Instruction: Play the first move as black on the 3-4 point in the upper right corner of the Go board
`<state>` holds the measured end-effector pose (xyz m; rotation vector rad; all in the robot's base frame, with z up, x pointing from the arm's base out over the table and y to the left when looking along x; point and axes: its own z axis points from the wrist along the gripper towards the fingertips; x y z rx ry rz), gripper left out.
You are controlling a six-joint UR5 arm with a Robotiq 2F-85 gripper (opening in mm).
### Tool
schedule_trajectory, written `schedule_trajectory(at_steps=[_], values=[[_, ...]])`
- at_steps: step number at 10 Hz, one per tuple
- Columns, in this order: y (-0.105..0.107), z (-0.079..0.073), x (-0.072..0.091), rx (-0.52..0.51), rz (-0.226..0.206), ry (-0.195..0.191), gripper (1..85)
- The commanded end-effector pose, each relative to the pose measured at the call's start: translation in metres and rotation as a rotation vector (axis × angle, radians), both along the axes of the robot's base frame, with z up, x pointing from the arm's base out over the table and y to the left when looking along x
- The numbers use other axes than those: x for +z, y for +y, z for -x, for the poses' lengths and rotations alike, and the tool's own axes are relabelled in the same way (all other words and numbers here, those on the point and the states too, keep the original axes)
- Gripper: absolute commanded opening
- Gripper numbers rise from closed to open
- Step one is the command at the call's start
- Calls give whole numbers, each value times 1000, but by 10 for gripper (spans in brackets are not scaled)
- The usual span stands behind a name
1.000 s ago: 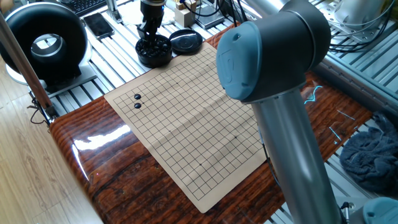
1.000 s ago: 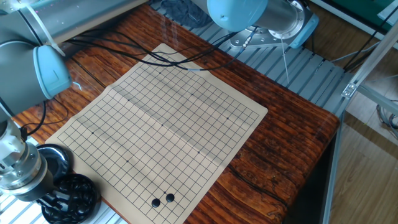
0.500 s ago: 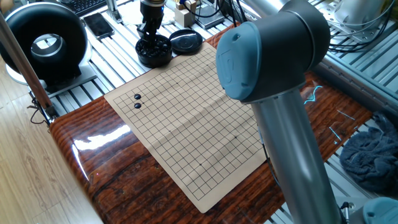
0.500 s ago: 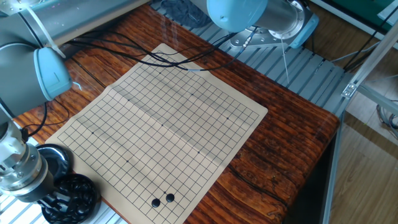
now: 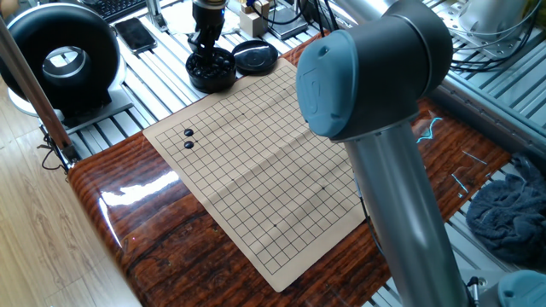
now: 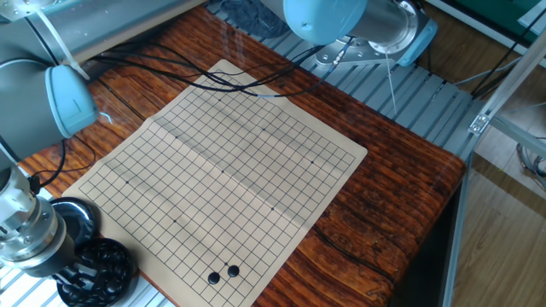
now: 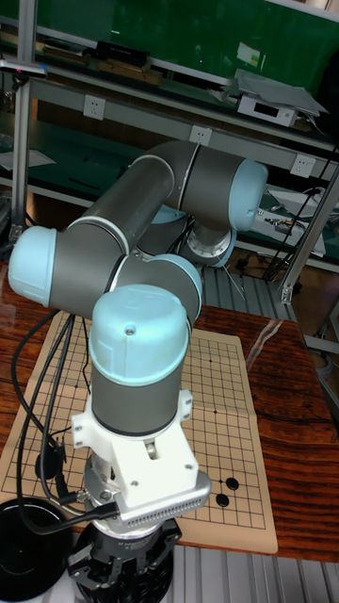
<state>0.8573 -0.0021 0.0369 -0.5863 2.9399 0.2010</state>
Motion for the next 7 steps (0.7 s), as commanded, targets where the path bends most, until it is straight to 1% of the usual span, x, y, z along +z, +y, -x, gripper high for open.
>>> schedule_trajectory(at_steps=[1,2,5,6,7], values=[[-1,5,1,8,-2,14,263],[-4,8,0,19,7,19,257],[-6,13,-1,37,11,31,257],[-6,13,-1,38,11,31,247],[-6,13,-1,35,11,32,210]])
